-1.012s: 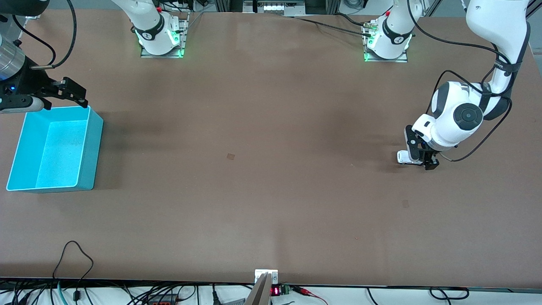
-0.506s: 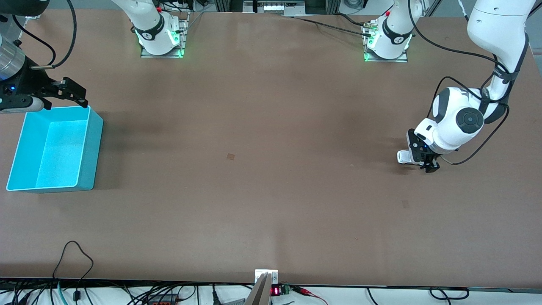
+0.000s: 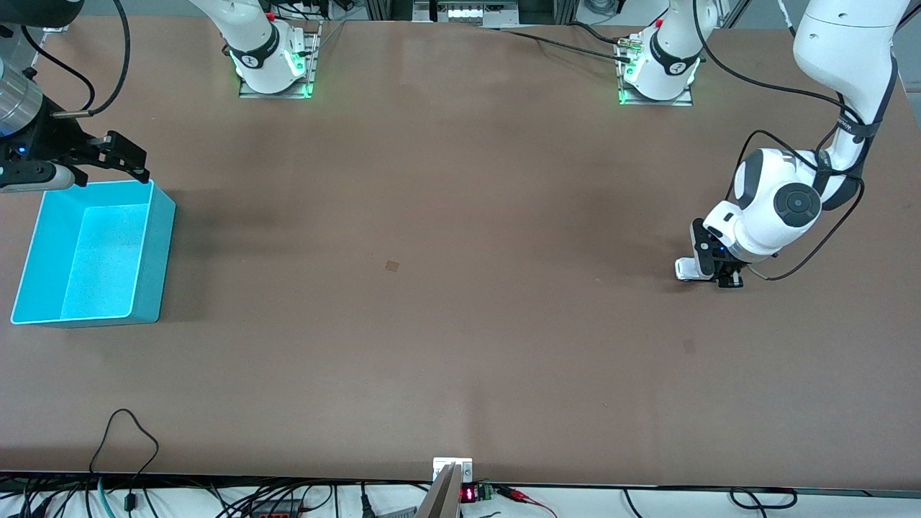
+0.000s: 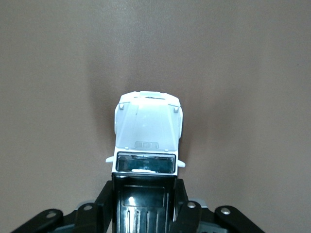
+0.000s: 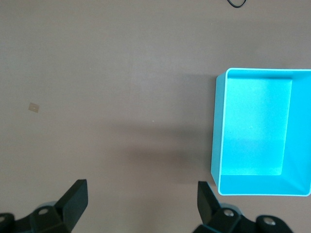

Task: Wind and store white jeep toy
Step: 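Lower the left gripper and close it on the jeep, then drag the jeep backward along the table with the left gripper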

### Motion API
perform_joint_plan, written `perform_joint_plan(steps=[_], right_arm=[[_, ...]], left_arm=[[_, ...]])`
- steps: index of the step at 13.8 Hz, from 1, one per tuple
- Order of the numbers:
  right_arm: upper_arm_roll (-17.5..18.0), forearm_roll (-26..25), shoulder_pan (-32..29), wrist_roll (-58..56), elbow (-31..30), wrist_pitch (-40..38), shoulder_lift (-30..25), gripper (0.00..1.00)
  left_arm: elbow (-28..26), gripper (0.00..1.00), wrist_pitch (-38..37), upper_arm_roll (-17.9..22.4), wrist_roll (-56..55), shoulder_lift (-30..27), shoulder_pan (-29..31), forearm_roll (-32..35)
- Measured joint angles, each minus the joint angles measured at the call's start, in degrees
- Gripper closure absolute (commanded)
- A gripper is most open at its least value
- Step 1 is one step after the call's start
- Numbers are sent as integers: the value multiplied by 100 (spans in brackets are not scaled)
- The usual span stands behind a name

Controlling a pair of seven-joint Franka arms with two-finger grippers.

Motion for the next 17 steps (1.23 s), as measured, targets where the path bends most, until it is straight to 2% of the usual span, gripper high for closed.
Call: perform_joint_plan(steps=[8,17], right_arm=[[0,0,0,0,0,0,0,0],[-1,0,0,0,0,0,0,0]], left_arm=[[79,99,-59,38,233,45,105,0],[709,98,-77,79,1788,440,1397,0]])
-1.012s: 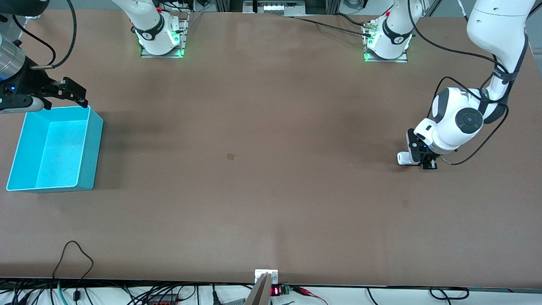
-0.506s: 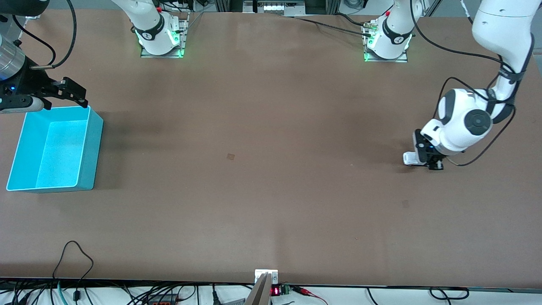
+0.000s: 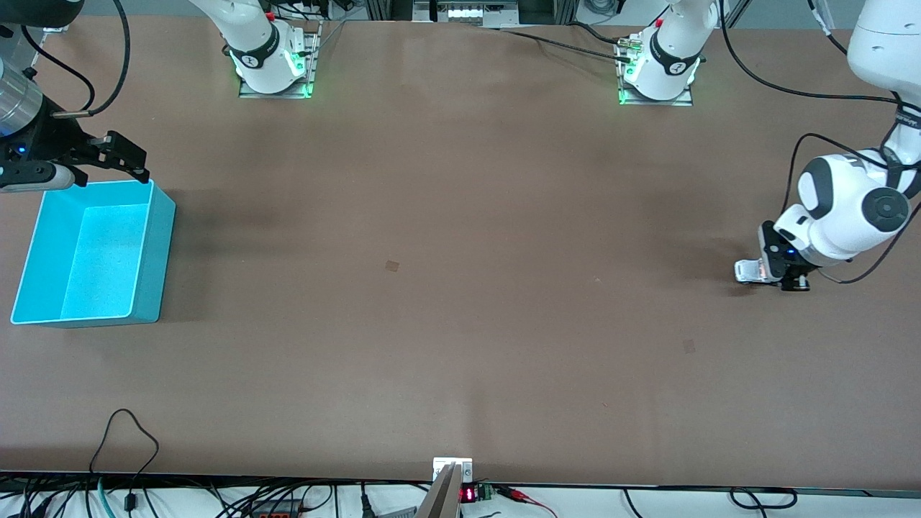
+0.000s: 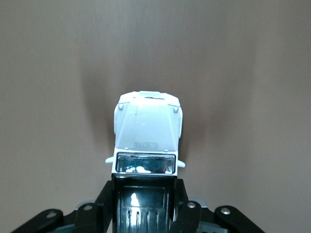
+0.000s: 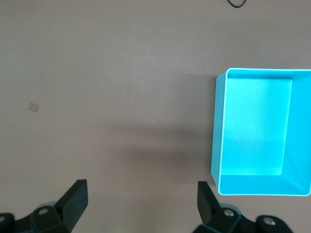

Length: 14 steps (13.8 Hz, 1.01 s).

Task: Wind and store white jeep toy
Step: 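Drag the jeep backward along the table with the left gripper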

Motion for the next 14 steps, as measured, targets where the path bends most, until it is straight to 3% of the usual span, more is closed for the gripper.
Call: perform_joint_plan(steps=[2,3,4,5,9,14], right_arm=[[0,0,0,0,0,0,0,0],[0,0,0,0,0,0,0,0],[0,0,0,0,0,0,0,0],[0,0,0,0,0,0,0,0],[0,0,0,0,-1,0,0,0],[-1,0,-1,0,-6,0,0,0]], left_arm=[[60,96,-3,0,103,37,75,0],[75,77,-7,-1,118,45,91,0],[85,14,-10,-1,124,50,99,0],[91,0,-12,-1,127,53,104,0],[305,0,-260,-36,134,145,109,0],[992,0,-1674,-477,-18,-263,102,0]])
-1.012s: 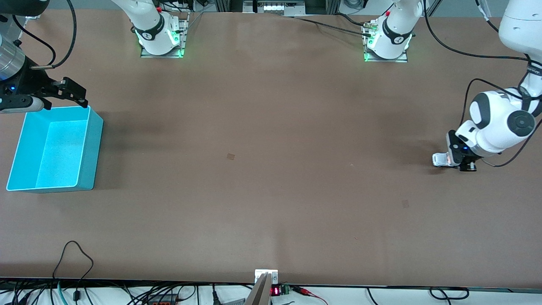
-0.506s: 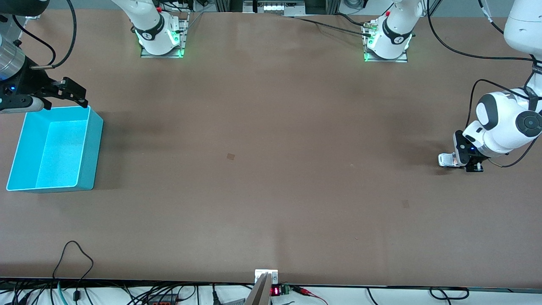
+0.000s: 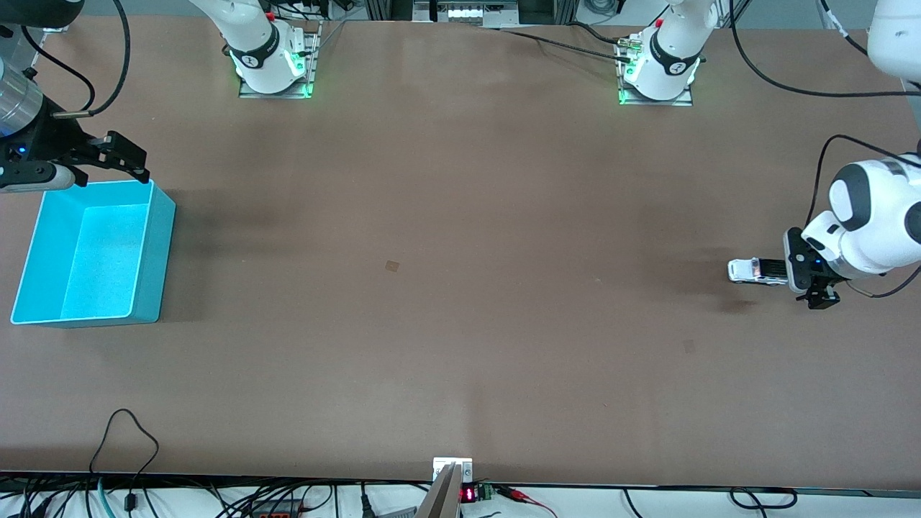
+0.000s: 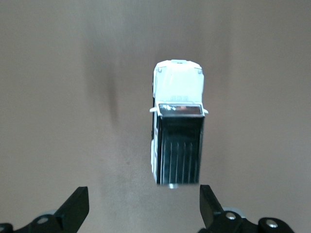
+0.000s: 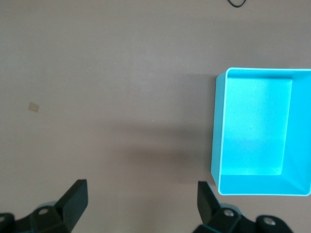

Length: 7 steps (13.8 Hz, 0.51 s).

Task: Wind and store white jeep toy
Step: 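Drag the jeep backward along the table with the left gripper, then open the left gripper, releasing the jeep, and raise it away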

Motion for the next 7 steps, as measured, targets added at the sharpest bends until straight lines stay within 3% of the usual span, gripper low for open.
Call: perform_joint_plan(steps=[4,7], right_arm=[[-1,0,0,0,-2,0,0,0],[-1,0,0,0,-4,0,0,0]], left_arm=[[405,0,-1266,-343,-814,-305,1,0],[1185,0,-2674,-871,-1897,-331,-1,0]])
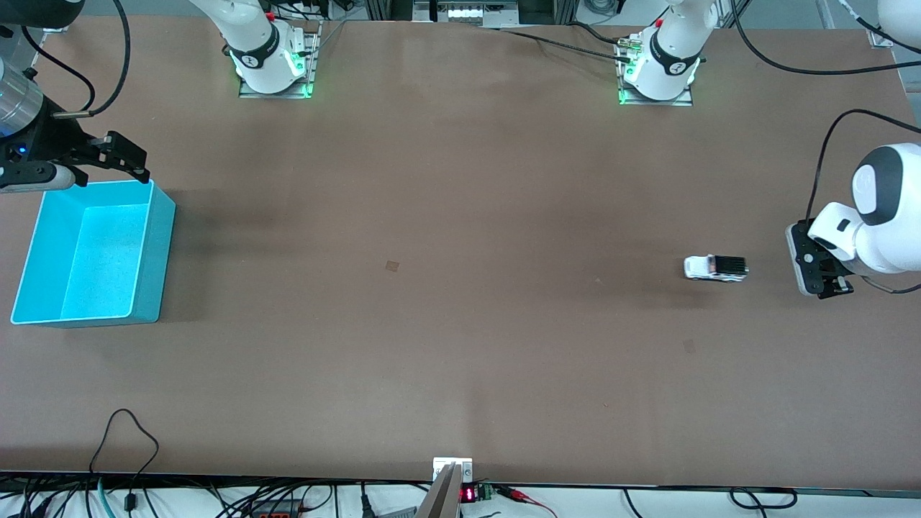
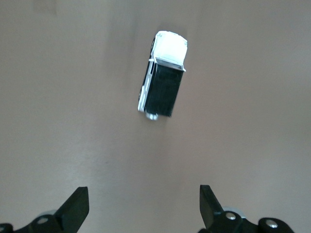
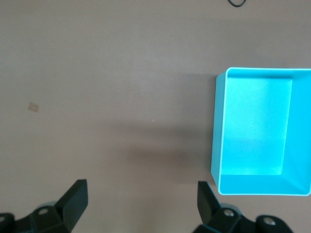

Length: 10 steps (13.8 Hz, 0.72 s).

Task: Wind and store white jeep toy
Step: 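Open the left gripper, releasing the jeep, and raise it away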

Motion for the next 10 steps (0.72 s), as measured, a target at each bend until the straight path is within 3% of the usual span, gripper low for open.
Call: perform_joint_plan(steps=[5,8,10], right_arm=[[-1,0,0,0,-2,0,0,0],[-1,0,0,0,-2,0,0,0],[-1,0,0,0,-3,0,0,0]], left_arm=[[1048,0,-1863,-1302,-2907,-44,-18,0],[1328,0,-2339,-1981,-4549,-80,-37,0],[1351,0,-2372,-2068,-5171,-202,-165,0]])
